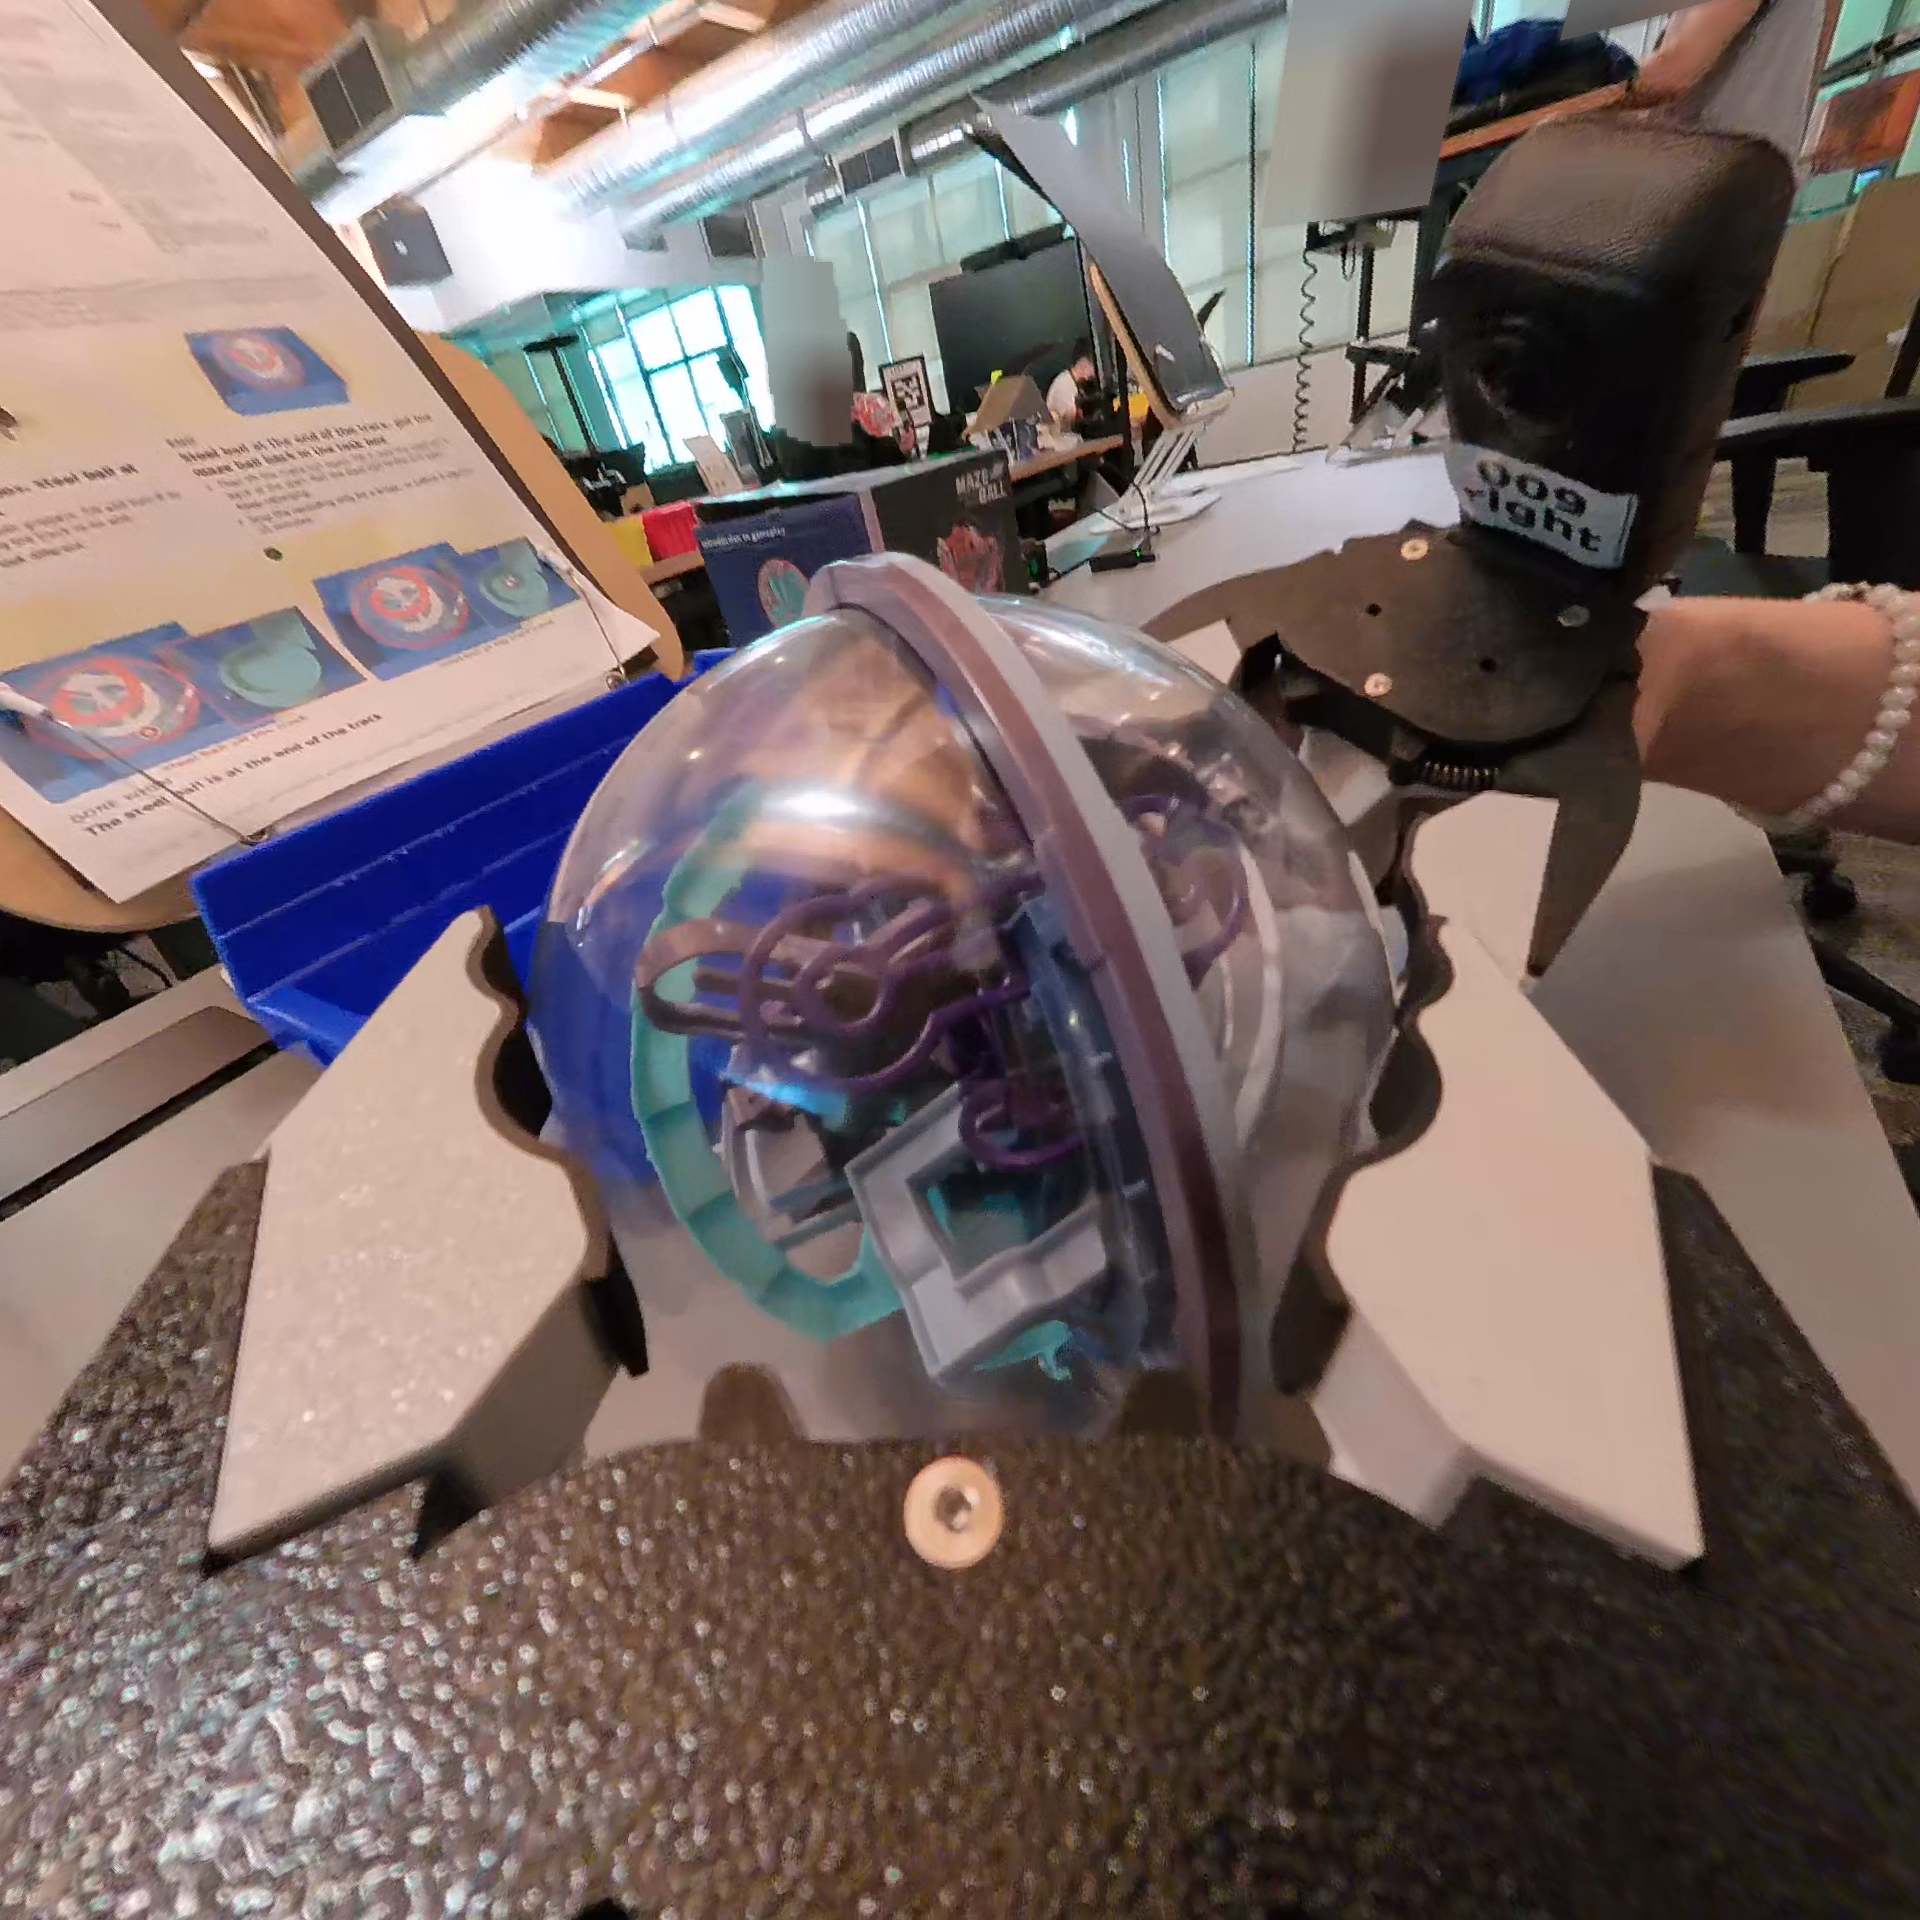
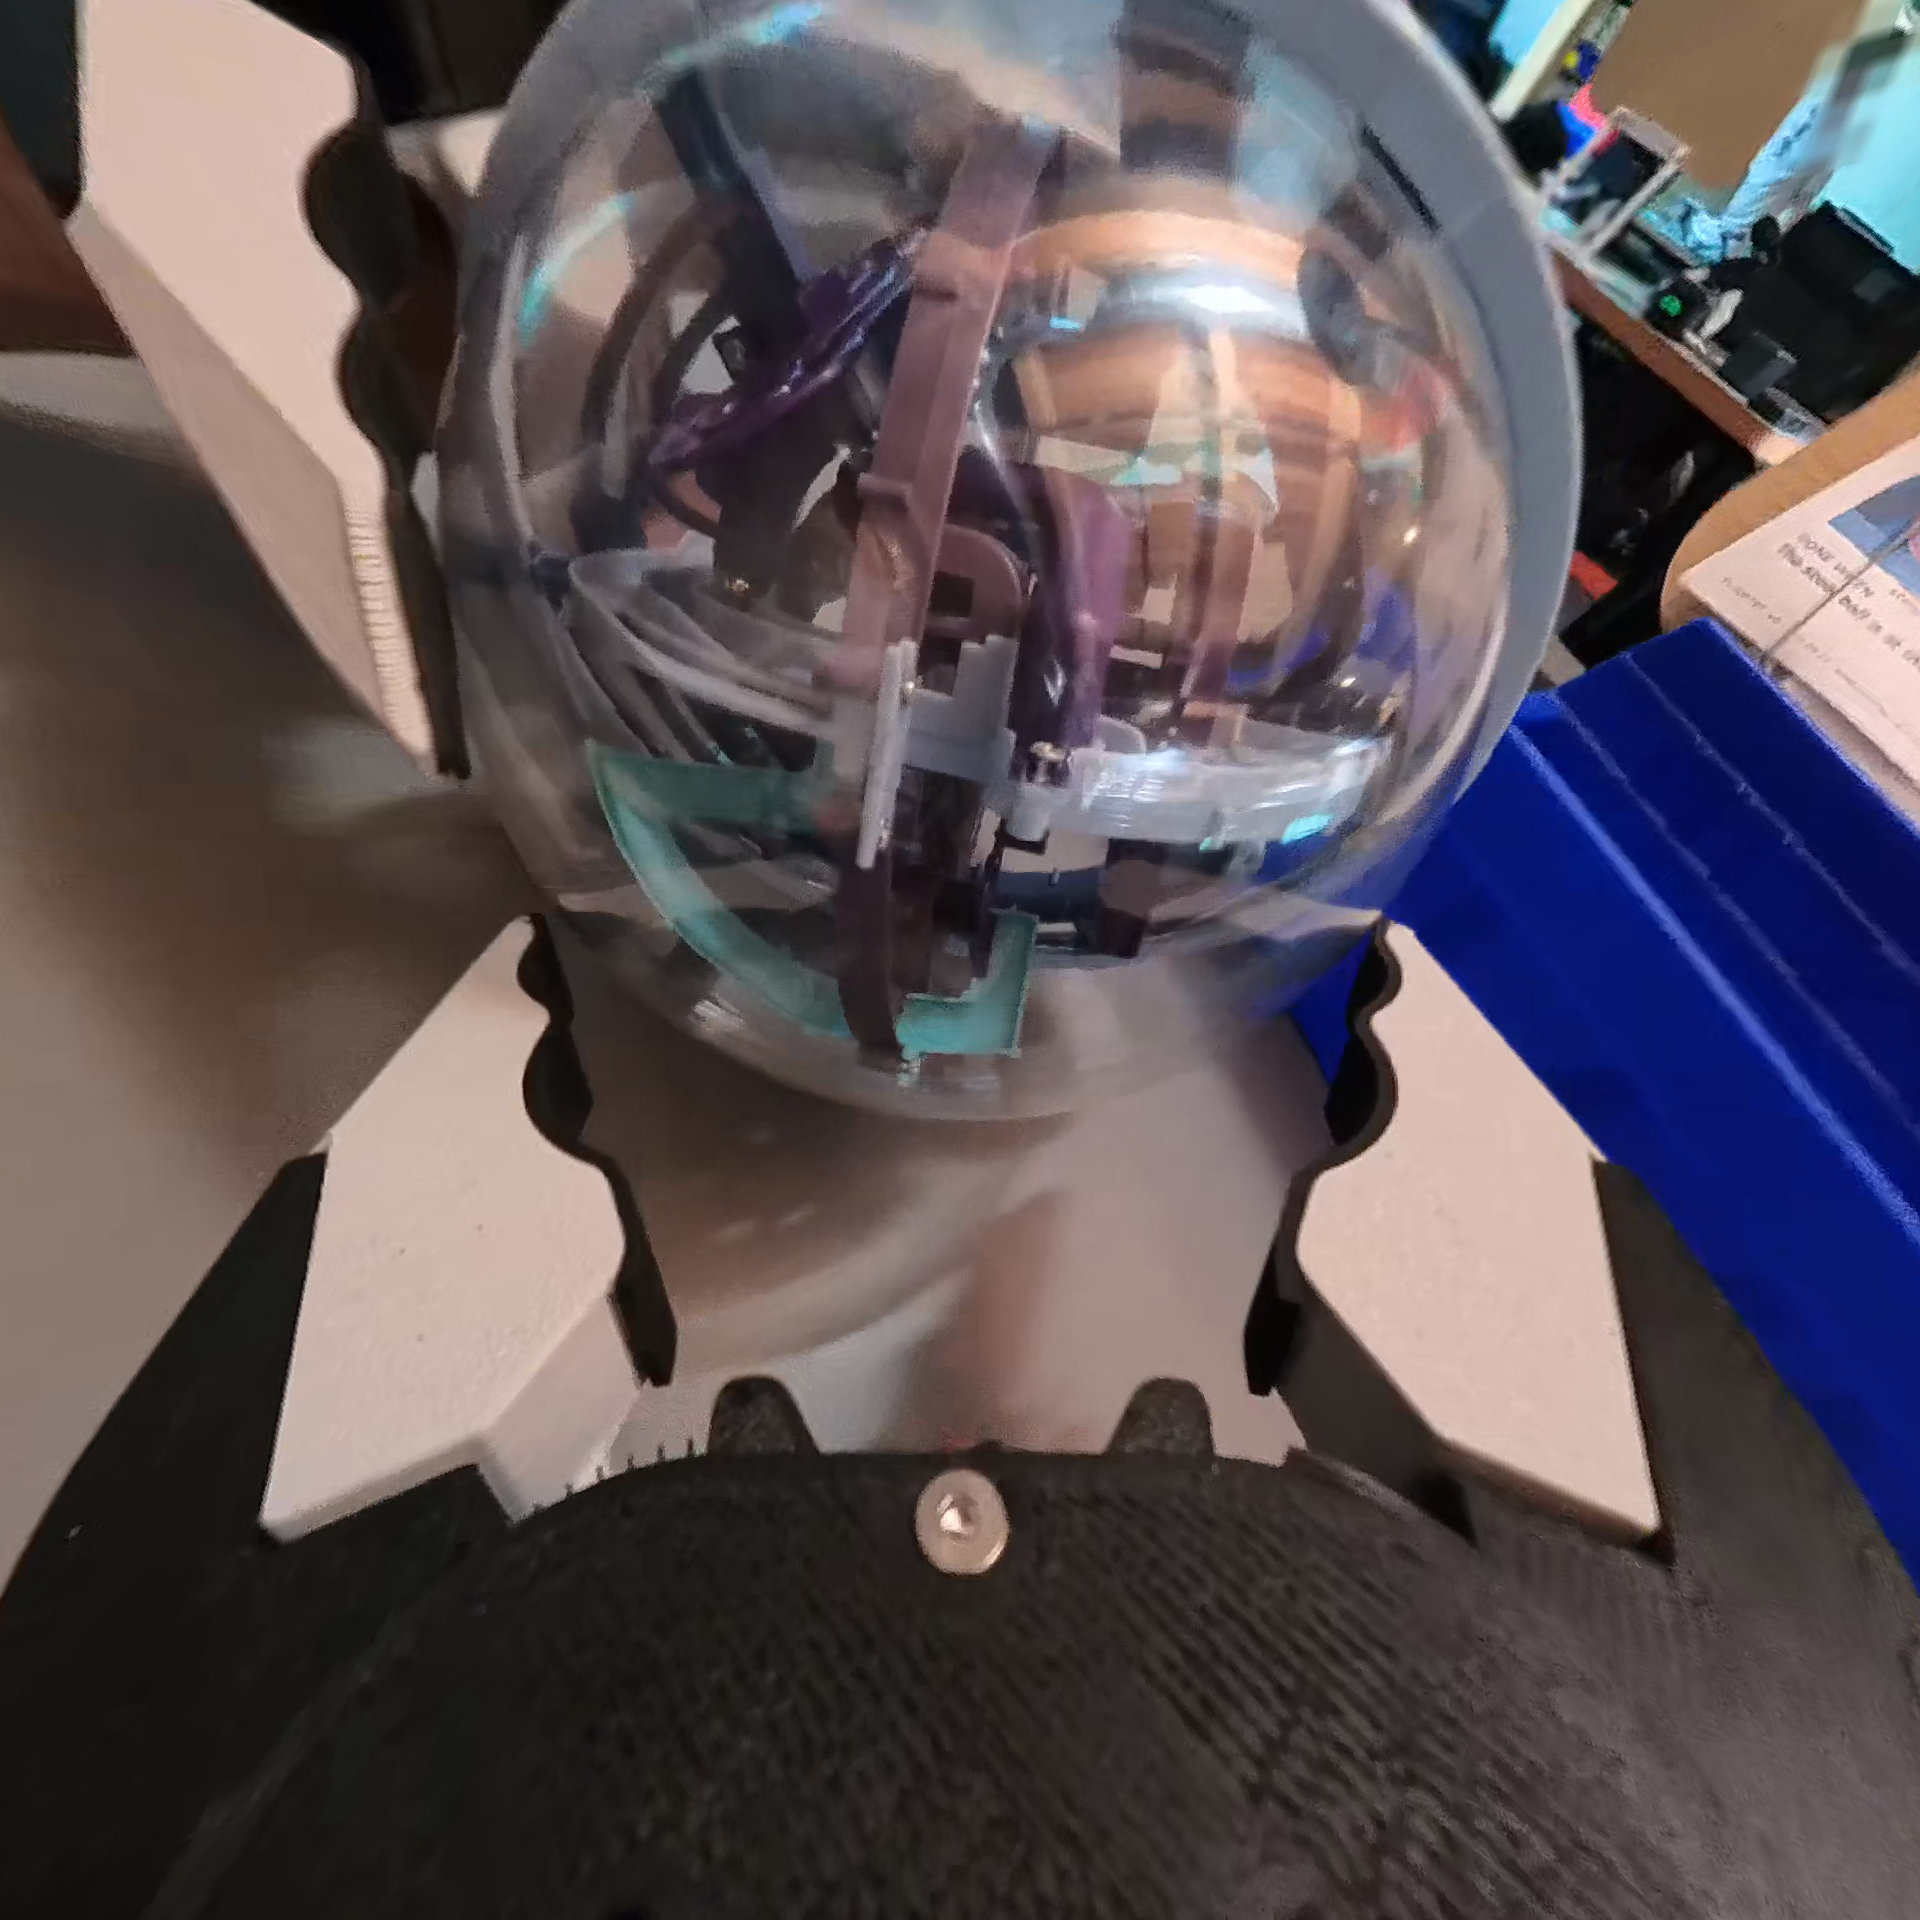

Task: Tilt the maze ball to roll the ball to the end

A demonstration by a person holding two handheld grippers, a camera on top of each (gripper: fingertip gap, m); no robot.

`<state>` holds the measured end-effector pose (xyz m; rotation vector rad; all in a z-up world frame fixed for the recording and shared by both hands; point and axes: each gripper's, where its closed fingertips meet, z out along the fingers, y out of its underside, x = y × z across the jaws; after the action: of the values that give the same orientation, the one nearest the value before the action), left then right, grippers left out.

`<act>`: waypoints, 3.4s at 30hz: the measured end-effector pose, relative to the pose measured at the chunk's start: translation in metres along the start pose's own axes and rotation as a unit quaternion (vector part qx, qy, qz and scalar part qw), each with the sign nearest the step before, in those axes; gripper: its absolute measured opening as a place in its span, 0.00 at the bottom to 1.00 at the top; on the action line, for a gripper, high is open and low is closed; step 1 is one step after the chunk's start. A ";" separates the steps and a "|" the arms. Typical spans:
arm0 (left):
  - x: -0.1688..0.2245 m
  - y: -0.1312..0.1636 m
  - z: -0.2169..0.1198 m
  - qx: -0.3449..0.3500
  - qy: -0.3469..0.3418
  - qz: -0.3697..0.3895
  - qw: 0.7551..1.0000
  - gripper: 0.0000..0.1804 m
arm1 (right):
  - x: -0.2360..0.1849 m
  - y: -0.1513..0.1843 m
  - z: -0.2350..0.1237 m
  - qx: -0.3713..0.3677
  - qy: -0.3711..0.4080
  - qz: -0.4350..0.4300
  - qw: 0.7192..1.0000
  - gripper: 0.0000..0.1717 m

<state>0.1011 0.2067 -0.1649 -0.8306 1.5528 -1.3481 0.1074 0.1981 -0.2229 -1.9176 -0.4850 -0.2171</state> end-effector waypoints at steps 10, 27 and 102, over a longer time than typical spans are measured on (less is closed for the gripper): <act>-0.001 0.002 0.006 -0.034 0.028 -0.005 0.999 0.87 | 0.013 -0.030 -0.010 0.034 -0.086 -0.048 0.995 0.85; -0.009 0.005 -0.005 -0.010 0.098 -0.047 0.994 0.87 | 0.008 -0.039 0.000 0.026 -0.022 0.010 0.999 0.87; 0.030 0.016 -0.014 -0.061 0.013 0.090 0.994 0.86 | -0.015 -0.008 -0.019 0.027 0.043 -0.085 0.995 0.85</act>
<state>0.0777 0.1882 -0.1860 -0.7293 1.7020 -1.1477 0.0923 0.1796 -0.2140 -1.8069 -0.5903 -0.3923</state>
